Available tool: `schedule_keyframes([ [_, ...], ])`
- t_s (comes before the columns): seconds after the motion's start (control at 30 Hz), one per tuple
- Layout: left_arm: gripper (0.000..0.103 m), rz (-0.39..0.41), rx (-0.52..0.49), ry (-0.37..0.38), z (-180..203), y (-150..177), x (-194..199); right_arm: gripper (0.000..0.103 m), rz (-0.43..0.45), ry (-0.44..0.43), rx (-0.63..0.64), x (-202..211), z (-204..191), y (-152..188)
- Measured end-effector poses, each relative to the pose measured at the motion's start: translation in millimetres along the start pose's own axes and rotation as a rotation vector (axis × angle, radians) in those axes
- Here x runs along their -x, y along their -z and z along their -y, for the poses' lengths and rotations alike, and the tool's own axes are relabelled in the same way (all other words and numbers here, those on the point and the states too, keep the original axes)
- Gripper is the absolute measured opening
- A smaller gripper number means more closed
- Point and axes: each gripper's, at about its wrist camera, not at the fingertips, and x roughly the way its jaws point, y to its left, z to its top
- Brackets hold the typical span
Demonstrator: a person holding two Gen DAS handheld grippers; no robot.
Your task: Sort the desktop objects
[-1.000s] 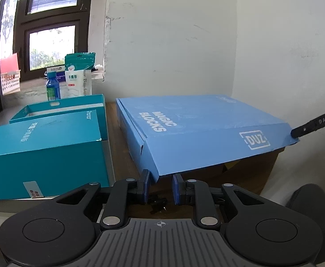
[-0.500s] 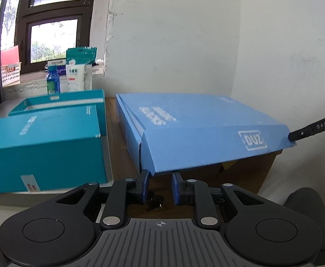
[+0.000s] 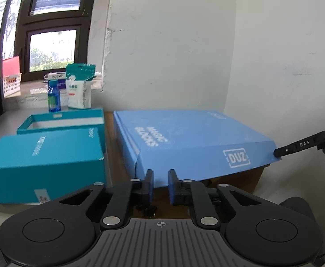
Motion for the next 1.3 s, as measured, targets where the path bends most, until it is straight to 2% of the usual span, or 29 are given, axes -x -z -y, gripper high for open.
schedule_keyframes([
  [0.13, 0.013, -0.041, -0.009, -0.002, 1.5, 1.8, -13.0, 0.031, 0.003, -0.015, -0.017, 0.0, 3.3, 1.4],
  [0.47, 0.013, -0.036, -0.010, -0.007, 0.9, 7.5, -25.3, 0.031, -0.014, -0.022, -0.043, -11.7, 6.9, 9.7],
  [0.57, 0.007, -0.040, 0.009, -0.018, -0.8, 8.5, -26.8, 0.031, -0.012, -0.024, -0.044, -15.3, 7.6, 11.0],
  [0.67, 0.007, -0.131, 0.085, -0.040, -11.9, 13.3, -42.0, 0.031, -0.012, -0.031, -0.051, -18.4, 9.4, 11.3],
  [0.77, 0.007, -0.167, 0.146, -0.056, -21.5, 18.2, -49.0, 0.031, -0.019, -0.030, -0.052, -23.7, 10.1, 11.8],
  [0.87, 0.007, -0.169, 0.159, -0.054, -24.3, 17.3, -48.7, 0.031, -0.029, -0.032, -0.054, -29.8, 10.0, 14.1],
  [1.03, 0.008, -0.166, 0.125, -0.044, -18.0, 15.9, -44.8, 0.031, -0.032, -0.040, -0.059, -33.5, 11.2, 14.1],
  [1.3, 0.008, -0.105, 0.043, -0.037, -2.0, 9.7, -32.7, 0.031, -0.033, -0.042, -0.060, -40.8, 12.1, 11.0],
])
